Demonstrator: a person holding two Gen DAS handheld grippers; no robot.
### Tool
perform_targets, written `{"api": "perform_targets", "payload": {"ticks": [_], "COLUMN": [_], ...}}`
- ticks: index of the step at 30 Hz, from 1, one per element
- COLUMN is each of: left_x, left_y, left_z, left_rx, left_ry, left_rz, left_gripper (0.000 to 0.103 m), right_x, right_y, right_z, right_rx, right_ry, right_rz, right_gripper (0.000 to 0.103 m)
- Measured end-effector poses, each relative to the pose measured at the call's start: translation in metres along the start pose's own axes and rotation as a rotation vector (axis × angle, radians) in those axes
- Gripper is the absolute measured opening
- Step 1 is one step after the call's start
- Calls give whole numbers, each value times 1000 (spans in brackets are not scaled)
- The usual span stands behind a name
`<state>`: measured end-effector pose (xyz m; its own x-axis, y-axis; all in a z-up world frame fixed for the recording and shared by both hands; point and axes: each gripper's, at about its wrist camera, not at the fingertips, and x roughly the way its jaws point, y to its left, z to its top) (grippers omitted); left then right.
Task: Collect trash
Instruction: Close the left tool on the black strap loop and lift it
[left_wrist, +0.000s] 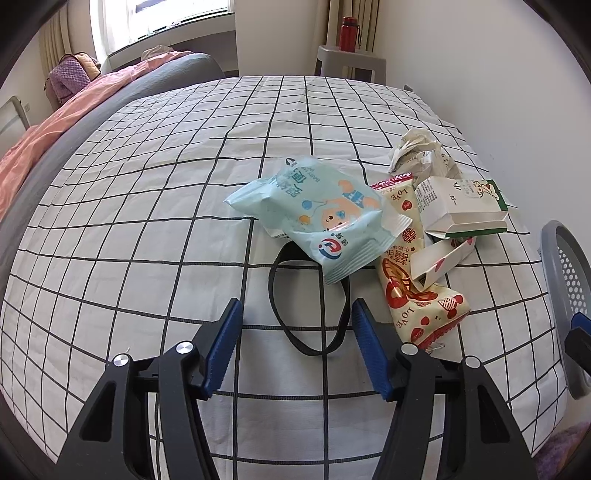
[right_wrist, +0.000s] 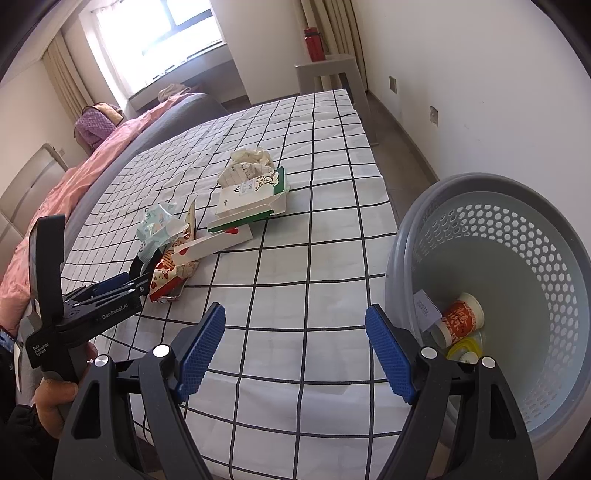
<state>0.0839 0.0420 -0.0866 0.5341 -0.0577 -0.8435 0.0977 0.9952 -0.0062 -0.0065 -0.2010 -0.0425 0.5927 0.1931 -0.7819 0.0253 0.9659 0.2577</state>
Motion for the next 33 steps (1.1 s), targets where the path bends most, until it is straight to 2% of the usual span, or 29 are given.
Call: {"api": "perform_targets", "payload": {"ticks": [7, 9, 18, 29, 33], "left_x": [-4, -8, -35, -72, -85], "left_y": [3, 5, 23, 37, 40], "left_z": [-4, -8, -25, -32, -33], "left_rx": [1, -1, -34, -43, -39], "left_ry": [-1, 1, -35, -134, -174], "left_rz": [2, -3, 9, 48, 17], "left_gripper": [18, 12, 8, 8, 8], "right_x": [-1, -1, 1, 9, 12], "right_y": [-2, -2, 1, 12, 16], "right_z": [0, 0, -1, -7, -9], "right_rx": [9, 6, -2, -32, -40], "right_ry": [-1, -4, -7, -1, 3], "right_rz": [-4, -7, -17, -43, -47], "right_gripper": [77, 77, 77, 77, 77]}}
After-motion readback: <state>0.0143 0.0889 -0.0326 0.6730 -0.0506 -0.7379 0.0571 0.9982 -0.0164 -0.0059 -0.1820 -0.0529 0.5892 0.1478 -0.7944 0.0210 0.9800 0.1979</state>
